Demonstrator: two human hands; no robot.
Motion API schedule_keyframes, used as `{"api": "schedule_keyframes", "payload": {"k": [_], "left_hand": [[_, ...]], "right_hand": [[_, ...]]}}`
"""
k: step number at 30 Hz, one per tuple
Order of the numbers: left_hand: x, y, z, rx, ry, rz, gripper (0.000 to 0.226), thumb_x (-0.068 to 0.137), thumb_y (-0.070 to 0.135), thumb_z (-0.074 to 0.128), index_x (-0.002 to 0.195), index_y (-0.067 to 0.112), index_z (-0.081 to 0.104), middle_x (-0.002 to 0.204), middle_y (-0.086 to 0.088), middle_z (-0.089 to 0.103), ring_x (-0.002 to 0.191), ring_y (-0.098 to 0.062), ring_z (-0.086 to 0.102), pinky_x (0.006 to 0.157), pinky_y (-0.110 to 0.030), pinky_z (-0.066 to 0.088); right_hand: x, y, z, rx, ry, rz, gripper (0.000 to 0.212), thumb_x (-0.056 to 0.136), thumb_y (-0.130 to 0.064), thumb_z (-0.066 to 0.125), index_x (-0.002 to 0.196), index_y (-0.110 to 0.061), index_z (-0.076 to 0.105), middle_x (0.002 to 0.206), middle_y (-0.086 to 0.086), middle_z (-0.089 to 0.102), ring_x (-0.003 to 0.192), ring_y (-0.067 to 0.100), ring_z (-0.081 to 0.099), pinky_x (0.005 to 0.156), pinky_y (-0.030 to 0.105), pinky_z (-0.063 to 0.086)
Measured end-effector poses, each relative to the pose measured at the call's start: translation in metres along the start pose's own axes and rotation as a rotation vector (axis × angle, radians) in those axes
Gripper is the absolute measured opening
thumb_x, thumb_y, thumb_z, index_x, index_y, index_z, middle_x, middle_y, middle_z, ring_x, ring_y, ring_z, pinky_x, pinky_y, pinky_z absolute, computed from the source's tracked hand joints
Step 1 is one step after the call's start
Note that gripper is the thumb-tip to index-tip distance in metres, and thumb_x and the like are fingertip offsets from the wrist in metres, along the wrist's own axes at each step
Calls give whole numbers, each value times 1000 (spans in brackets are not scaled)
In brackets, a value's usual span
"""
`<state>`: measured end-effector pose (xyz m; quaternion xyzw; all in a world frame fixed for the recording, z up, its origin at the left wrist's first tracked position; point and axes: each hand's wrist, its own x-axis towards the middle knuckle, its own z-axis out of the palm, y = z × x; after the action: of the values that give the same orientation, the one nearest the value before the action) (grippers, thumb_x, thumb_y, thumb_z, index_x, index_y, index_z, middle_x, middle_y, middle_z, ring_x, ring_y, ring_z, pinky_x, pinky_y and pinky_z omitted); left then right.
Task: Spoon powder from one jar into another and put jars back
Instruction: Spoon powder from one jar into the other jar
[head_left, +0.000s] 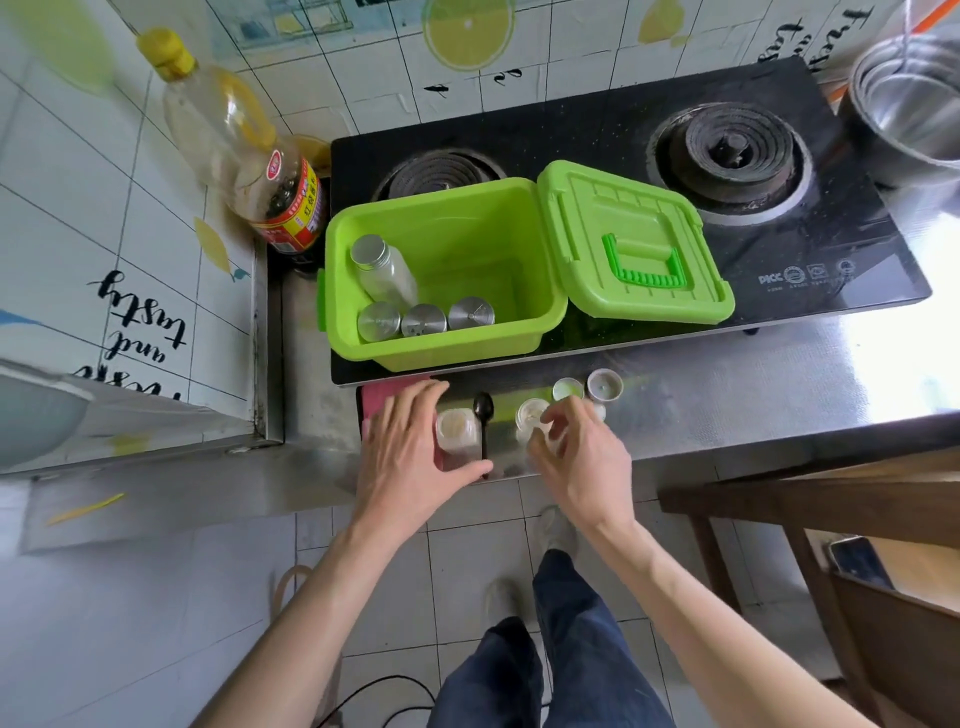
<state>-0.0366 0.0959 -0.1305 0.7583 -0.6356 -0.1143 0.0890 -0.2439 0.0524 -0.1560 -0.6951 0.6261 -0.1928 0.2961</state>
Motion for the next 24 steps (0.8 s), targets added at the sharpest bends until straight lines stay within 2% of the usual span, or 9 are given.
{"api": "schedule_keyframes", "payload": {"k": [2, 5, 9, 12, 16, 19, 24], "left_hand": [[-5, -11, 3, -8, -36, -43, 117, 60, 70, 86, 152, 13, 44, 153, -4, 49, 135, -24, 46, 113, -45, 42], [-10, -21, 11, -18, -101, -78, 114, 64, 56, 91, 156, 13, 40, 156, -4, 45, 139, -25, 45, 115, -44, 40], [-8, -24, 20, -87, -130, -82, 100, 70, 43, 93, 153, 15, 44, 149, -2, 53, 135, -22, 49, 112, -35, 39], [-5, -23, 23, -117, -134, -83, 85, 75, 36, 91, 147, 20, 49, 143, 2, 58, 131, -20, 51, 103, -30, 40], [-2, -23, 30, -131, -147, -131, 72, 80, 37, 87, 142, 31, 52, 138, 11, 59, 129, -16, 52, 87, -28, 38], [1, -22, 30, -178, -140, -190, 62, 80, 37, 86, 135, 32, 57, 132, 12, 61, 124, -16, 55, 84, -28, 36], [2, -18, 26, -188, -110, -215, 52, 77, 45, 87, 120, 33, 61, 120, 13, 65, 112, -16, 60, 75, -30, 38]], "right_hand": [[-14, -9, 11, -11, -87, 55, 20, 89, -45, 65, 93, -27, 57, 81, -10, 65, 69, 14, 62, 63, 33, 52], [-27, -14, 35, -49, -222, 152, 22, 87, -48, 63, 89, -27, 59, 82, -9, 69, 76, 20, 67, 70, 33, 54], [-24, -20, 64, -59, -240, 254, 25, 89, -45, 64, 94, -21, 63, 90, -2, 72, 85, 27, 69, 74, 35, 56], [-22, -24, 80, -91, -217, 292, 28, 91, -45, 64, 97, -17, 62, 93, 4, 72, 88, 32, 70, 72, 35, 53], [-20, -22, 94, -123, -199, 330, 30, 92, -44, 62, 91, -14, 60, 90, 6, 71, 82, 35, 68, 64, 33, 47], [-18, -22, 93, -110, -213, 353, 29, 90, -40, 59, 79, -13, 61, 83, 5, 69, 73, 34, 62, 61, 31, 43], [-32, -28, 68, -73, -178, 276, 20, 90, -37, 59, 85, -17, 60, 90, -1, 64, 80, 30, 62, 65, 34, 46]]}}
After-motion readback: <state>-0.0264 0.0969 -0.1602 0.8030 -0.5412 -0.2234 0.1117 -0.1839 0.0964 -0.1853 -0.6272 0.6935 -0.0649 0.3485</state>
